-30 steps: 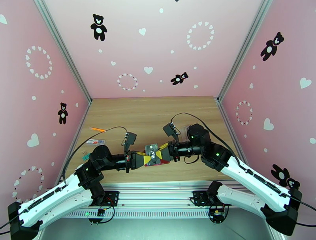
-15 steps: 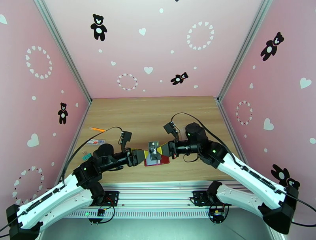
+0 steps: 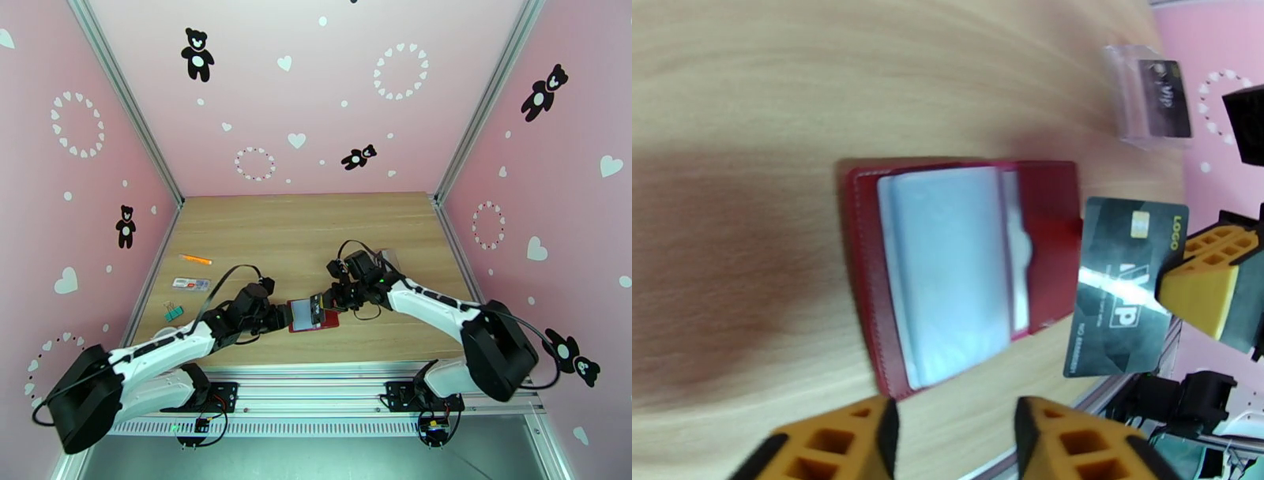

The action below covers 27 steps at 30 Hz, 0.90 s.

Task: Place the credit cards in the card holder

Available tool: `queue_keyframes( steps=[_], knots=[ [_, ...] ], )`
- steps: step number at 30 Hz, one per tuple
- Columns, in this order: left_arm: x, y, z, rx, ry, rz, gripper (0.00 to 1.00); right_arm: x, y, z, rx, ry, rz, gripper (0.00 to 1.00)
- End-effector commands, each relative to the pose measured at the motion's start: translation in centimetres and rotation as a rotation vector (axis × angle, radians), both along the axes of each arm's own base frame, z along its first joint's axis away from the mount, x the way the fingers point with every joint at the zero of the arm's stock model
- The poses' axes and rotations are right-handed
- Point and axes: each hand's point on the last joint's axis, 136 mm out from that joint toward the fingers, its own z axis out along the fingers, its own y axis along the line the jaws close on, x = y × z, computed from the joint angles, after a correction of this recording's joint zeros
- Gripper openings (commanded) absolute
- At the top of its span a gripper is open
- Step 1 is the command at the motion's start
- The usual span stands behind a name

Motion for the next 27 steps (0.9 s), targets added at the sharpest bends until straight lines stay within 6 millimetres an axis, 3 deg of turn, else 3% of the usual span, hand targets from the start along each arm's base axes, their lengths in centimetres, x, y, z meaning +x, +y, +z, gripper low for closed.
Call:
queue_keyframes(
  steps=[1, 7, 14, 27],
  knots=[
    [1.3, -1.3, 0.7, -0.036, -0.031, -0.013, 0.36, 0.9, 0.8, -0.4, 0.028, 0.017, -0.004, 0.00],
    [1.8, -1.3, -0.9, 0.008, -0.016, -0.006, 0.35, 1.1, 1.0, -2.4, 0.020, 0.062, -0.008, 0.00],
    [1.9, -1.6, -2.9, 0.026, 0.024, -0.007, 0.34, 1.1, 0.7, -3.1, 0.009, 0.072, -0.006, 0.00],
    [1.6, -0.7, -4.2, 0.084, 0.042, 0.005, 0.30, 1.6, -0.4, -1.3, 0.020, 0.053, -0.009, 0.00]
  ],
)
